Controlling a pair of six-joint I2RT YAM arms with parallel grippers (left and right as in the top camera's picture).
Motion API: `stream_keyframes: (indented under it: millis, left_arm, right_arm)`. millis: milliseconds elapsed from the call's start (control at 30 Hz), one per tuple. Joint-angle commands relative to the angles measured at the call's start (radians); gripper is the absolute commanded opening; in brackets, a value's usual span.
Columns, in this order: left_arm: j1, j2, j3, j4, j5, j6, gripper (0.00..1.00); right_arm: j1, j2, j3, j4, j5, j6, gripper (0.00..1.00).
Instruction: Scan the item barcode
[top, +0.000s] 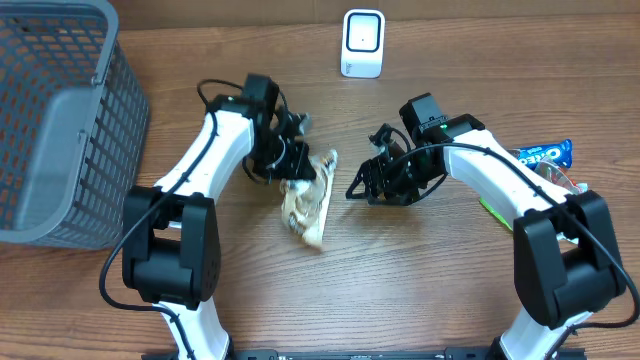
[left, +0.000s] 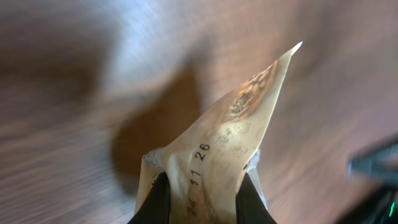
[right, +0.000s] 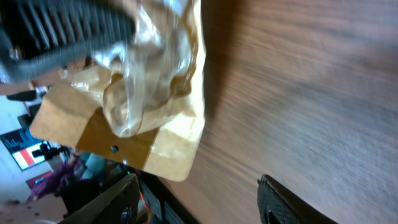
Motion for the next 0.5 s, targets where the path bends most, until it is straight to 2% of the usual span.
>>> stream_keyframes:
  millis: [0, 133, 200, 333, 467]
  left_arm:
    - [0.035, -0.006, 0.080, 0.010, -0.079, -0.298, 0.04]
    - [0.059, -0.006, 0.102, 0.040, -0.078, -0.453, 0.04]
    - [0.066, -0.006, 0.102, 0.044, -0.079, -0.496, 0.04]
    - [0.072, -0.006, 0.102, 0.055, -0.079, -0.521, 0.04]
    - [0.071, -0.006, 0.102, 0.055, -0.089, -0.523, 0.04]
  right_arm:
    - [0.006, -0.049, 0.033, 0.056, -0.003, 0.066, 0.63]
    - [0.050, -0.048, 0.007, 0.187, 0.083, 0.241, 0.68]
    - [0.078, -0.048, -0.011, 0.248, 0.135, 0.346, 0.75]
    - [0.140, -0.048, -0.037, 0.331, 0.262, 0.526, 0.81]
    - [0.178, -0.048, -0.039, 0.393, 0.269, 0.579, 0.82]
